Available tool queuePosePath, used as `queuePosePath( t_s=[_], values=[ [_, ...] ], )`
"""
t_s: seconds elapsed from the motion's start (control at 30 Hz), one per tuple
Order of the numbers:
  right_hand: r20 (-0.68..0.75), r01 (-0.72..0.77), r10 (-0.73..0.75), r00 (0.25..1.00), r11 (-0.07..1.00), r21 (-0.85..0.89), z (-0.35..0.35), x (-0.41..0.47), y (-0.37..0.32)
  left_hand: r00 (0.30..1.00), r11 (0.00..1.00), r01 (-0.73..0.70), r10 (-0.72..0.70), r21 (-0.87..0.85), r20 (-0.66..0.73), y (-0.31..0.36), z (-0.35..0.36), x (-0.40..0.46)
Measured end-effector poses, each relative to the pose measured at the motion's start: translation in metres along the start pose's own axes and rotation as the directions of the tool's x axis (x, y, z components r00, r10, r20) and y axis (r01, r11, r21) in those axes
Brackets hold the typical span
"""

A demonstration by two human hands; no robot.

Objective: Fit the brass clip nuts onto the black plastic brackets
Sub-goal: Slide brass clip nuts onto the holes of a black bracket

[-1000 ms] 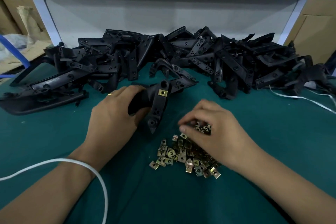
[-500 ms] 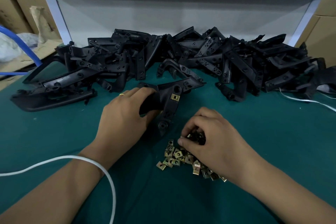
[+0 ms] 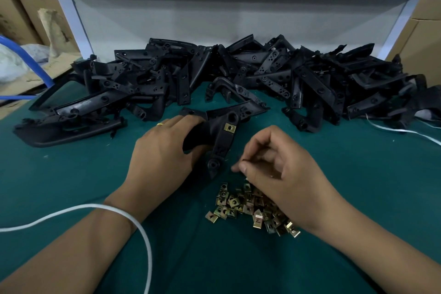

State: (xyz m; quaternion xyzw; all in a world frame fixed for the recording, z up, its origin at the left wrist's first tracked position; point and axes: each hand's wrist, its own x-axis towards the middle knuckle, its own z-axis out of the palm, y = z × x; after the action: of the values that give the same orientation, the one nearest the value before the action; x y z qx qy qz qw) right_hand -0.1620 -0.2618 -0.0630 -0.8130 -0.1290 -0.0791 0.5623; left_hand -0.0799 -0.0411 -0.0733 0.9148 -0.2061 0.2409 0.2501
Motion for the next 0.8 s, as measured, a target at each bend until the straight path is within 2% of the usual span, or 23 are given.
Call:
queuePosePath(
  t_s=[0.1,0.23,0.4,0.63,0.8],
  values=[
    [-0.003,-0.005,0.006,1.000,0.987,0.159,0.0001,0.0008,0.0021,1.000,1.000,0.003,-0.003,0.005,0.004,-0.0003,-0.0001,0.0003],
    [-0.063,0.016,-0.009,0.998,0.992,0.122,-0.0025,0.0045,0.0014,1.000,1.000,0.003,-0.003,-0.011,0.011,0.0006,-0.0005,-0.0001],
    [-0.116,0.004,0.018,0.993,0.981,0.192,-0.0045,0.0086,0.0011,1.000,1.000,0.002,-0.002,0.012,0.012,0.0013,-0.0005,-0.0006],
    [-0.096,-0.033,0.062,0.993,0.958,0.285,-0.0047,0.0087,-0.0012,0.999,0.999,-0.026,0.024,0.043,0.036,0.0016,0.0011,-0.0019],
    [-0.085,-0.013,0.027,0.996,0.987,0.159,-0.0053,0.0087,0.0014,0.997,0.997,-0.049,0.046,0.052,0.061,-0.0001,0.0024,-0.0024]
  ],
)
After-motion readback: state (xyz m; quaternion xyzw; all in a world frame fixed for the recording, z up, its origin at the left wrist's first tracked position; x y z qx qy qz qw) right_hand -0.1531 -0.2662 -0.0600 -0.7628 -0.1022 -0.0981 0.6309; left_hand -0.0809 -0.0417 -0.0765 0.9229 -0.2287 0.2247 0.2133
